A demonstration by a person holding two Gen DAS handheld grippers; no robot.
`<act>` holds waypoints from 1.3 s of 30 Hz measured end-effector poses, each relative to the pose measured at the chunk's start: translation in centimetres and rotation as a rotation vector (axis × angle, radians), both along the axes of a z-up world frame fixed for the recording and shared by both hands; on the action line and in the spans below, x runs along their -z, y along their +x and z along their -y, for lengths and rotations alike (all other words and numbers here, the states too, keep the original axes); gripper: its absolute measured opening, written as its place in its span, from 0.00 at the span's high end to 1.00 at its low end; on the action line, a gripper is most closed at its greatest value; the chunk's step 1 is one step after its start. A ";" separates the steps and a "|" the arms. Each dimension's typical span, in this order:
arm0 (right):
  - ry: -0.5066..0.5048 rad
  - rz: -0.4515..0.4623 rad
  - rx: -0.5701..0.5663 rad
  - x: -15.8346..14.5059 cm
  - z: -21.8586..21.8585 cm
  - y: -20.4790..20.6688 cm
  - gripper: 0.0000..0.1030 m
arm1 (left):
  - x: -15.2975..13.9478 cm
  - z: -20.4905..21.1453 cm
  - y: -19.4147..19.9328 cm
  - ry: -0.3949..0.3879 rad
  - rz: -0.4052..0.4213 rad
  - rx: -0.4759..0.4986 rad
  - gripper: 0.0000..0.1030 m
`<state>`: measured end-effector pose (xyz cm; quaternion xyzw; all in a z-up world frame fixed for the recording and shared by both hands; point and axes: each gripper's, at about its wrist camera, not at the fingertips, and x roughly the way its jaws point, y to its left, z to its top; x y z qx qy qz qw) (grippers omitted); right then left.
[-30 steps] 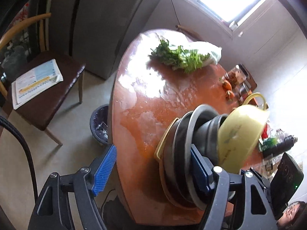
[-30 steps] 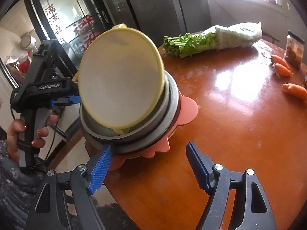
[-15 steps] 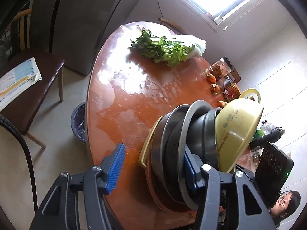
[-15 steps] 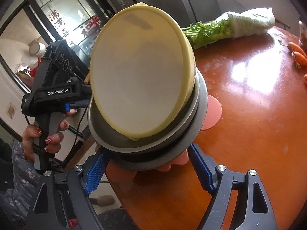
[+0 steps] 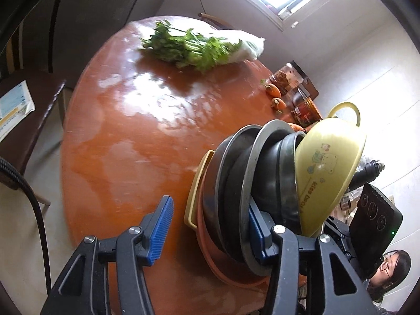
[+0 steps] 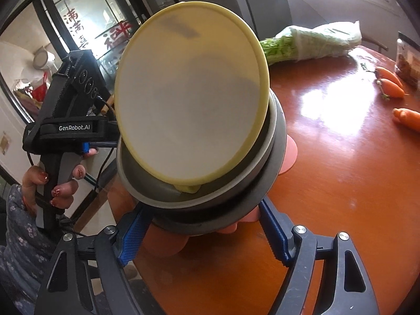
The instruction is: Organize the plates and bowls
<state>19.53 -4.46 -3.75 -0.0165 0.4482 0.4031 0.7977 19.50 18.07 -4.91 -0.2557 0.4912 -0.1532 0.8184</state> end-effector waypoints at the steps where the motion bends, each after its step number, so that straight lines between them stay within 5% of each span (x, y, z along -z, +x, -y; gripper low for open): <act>1: 0.000 0.001 0.003 0.0 0.5 0.1 0.23 | 0.0 0.5 0.2 0.001 -0.002 0.006 0.49; 25: -0.052 0.064 0.145 -0.5 15.1 1.1 0.26 | -0.2 16.5 6.5 0.050 -0.006 0.174 0.49; 39: -0.036 0.059 0.201 -0.7 20.8 0.4 0.26 | -0.4 21.4 7.9 0.088 0.000 0.224 0.49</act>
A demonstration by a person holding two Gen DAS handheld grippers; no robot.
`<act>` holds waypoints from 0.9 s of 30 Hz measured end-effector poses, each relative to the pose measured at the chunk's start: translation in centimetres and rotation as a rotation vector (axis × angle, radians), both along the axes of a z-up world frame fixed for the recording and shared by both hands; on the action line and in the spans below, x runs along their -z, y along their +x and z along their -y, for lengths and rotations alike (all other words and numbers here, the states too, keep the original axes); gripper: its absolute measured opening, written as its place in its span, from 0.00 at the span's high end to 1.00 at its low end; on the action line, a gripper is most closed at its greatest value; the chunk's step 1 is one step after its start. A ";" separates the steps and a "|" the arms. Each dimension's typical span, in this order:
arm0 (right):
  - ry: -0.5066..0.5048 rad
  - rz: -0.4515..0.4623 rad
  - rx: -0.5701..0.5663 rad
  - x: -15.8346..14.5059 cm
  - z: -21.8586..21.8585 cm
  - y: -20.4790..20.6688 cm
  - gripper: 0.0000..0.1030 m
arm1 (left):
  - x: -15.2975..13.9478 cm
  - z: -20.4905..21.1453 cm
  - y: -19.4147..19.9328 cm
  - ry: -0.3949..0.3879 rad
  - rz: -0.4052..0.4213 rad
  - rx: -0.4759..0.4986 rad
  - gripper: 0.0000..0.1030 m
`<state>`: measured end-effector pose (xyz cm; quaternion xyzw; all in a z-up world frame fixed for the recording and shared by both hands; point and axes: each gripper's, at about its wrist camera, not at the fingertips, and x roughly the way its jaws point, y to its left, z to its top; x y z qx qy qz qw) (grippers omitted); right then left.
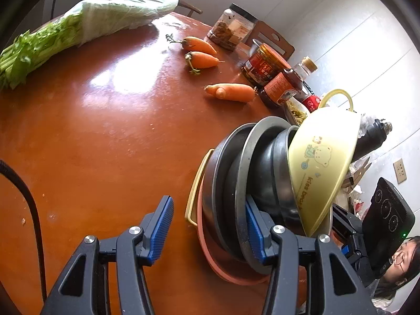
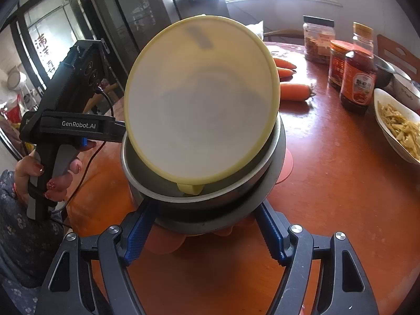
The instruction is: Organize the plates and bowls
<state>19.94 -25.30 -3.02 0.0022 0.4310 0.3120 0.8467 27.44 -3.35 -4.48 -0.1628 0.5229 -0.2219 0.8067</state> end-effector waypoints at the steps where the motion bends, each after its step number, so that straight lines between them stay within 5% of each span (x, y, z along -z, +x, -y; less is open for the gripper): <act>1: 0.000 0.000 0.002 0.0 0.0 0.0 0.26 | 0.0 0.1 0.0 -0.001 0.000 0.002 0.49; 27: -0.040 0.021 0.043 -0.8 -0.8 -0.8 0.26 | -0.3 0.5 -0.1 0.009 0.026 0.010 0.49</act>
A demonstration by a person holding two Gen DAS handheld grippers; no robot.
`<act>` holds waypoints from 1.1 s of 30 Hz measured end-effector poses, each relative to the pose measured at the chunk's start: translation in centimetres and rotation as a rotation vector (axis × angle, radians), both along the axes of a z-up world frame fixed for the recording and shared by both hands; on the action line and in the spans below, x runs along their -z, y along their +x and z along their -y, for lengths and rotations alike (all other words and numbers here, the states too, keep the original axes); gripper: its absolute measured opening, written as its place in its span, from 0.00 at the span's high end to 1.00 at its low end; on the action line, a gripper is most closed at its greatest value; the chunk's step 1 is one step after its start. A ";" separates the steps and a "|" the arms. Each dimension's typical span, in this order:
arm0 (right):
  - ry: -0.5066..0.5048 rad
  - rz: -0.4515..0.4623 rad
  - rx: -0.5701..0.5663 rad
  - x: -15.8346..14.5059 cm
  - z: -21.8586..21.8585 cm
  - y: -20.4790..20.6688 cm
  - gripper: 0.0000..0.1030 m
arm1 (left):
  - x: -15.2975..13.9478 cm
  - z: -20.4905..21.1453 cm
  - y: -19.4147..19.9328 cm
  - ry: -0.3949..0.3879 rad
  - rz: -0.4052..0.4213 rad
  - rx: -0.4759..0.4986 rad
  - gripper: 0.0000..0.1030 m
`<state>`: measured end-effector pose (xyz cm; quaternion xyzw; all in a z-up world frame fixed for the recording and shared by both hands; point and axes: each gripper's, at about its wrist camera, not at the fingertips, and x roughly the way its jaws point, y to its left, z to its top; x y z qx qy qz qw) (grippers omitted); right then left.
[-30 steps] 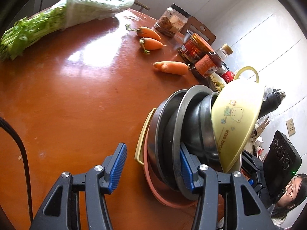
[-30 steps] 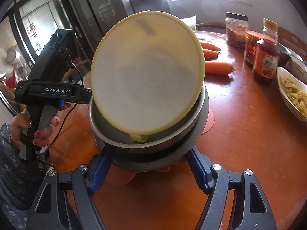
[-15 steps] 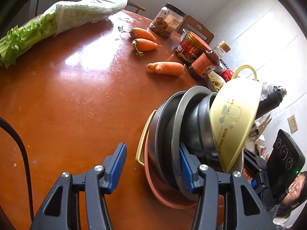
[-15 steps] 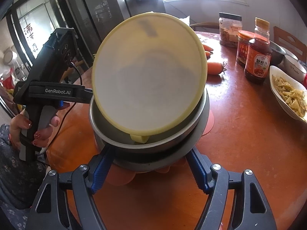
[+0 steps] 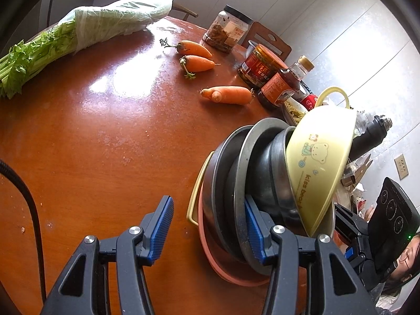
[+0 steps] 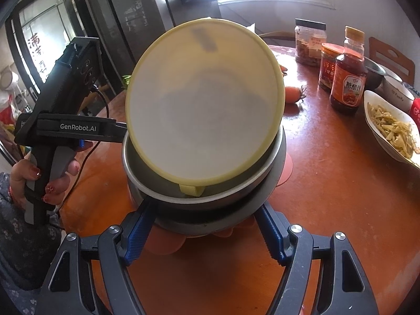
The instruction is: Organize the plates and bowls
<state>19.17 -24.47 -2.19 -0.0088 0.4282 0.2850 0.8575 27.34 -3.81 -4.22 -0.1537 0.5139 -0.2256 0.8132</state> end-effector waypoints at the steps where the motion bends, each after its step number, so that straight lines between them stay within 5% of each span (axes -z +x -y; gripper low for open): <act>1: 0.001 -0.001 0.002 0.0 0.0 0.0 0.26 | 0.0 0.0 0.0 0.000 0.001 -0.001 0.49; 22: 0.021 -0.004 0.000 -0.3 0.5 0.3 0.26 | -1.3 -1.8 -1.1 -0.011 0.026 -0.031 0.47; 33: 0.011 0.057 0.039 -1.9 3.2 -0.3 0.25 | -3.1 -2.6 -2.8 0.043 0.086 -0.072 0.46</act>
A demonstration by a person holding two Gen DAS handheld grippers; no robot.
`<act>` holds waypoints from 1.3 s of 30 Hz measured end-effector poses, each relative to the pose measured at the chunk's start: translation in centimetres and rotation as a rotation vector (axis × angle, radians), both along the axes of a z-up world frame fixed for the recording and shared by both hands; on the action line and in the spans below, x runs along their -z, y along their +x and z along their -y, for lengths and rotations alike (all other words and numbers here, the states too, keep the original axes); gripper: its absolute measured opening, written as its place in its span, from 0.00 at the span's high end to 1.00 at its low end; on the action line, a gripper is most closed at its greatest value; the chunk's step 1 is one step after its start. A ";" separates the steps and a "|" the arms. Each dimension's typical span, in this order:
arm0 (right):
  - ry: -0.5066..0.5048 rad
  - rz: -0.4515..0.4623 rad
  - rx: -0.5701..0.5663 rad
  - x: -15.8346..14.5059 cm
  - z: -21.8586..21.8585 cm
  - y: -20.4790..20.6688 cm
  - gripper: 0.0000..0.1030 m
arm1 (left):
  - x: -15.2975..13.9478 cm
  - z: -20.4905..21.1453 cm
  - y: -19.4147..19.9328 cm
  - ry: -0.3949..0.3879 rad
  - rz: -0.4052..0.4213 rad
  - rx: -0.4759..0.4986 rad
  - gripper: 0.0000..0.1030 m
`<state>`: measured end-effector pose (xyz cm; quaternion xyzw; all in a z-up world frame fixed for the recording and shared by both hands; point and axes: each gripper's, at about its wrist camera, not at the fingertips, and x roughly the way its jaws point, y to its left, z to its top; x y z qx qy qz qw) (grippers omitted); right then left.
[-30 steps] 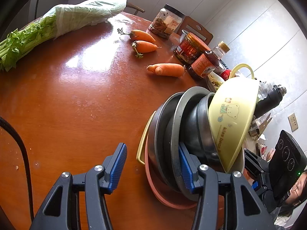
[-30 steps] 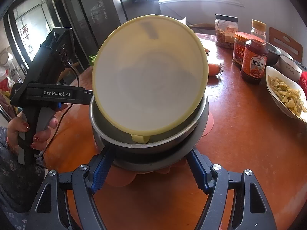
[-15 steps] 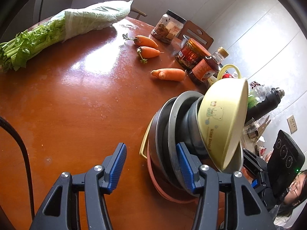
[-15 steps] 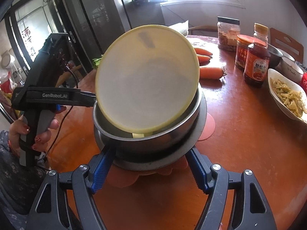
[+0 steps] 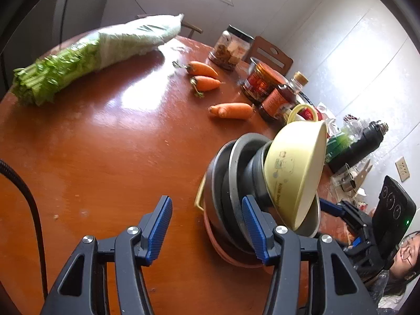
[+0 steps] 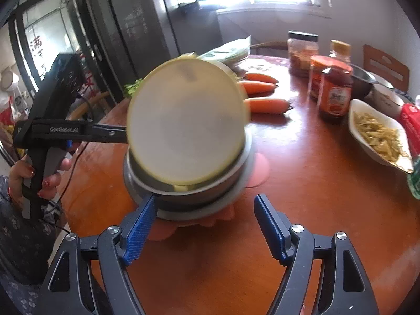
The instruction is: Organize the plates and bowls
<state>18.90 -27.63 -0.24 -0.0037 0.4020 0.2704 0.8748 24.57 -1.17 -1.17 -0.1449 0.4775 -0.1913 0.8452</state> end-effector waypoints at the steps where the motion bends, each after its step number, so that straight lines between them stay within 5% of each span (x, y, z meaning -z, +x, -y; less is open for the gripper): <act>1: 0.000 0.011 0.013 -0.2 0.4 0.0 0.25 | -0.3 -0.2 -0.2 0.017 0.012 -0.010 0.46; 9: 0.109 0.019 0.213 -1.6 5.2 4.1 0.25 | -2.2 -1.4 -3.0 0.128 0.129 -0.138 0.44; 16: 0.190 0.015 0.001 -1.2 2.2 4.1 0.25 | -1.7 -1.1 -3.8 0.104 0.132 -0.131 0.43; 24: 0.110 -0.017 -0.039 0.5 -1.1 5.9 0.24 | -1.2 1.1 -3.8 0.199 0.157 -0.109 0.43; 39: 0.096 -0.069 -0.015 1.5 -2.1 4.6 0.21 | -1.2 2.2 -4.9 0.240 0.171 -0.090 0.40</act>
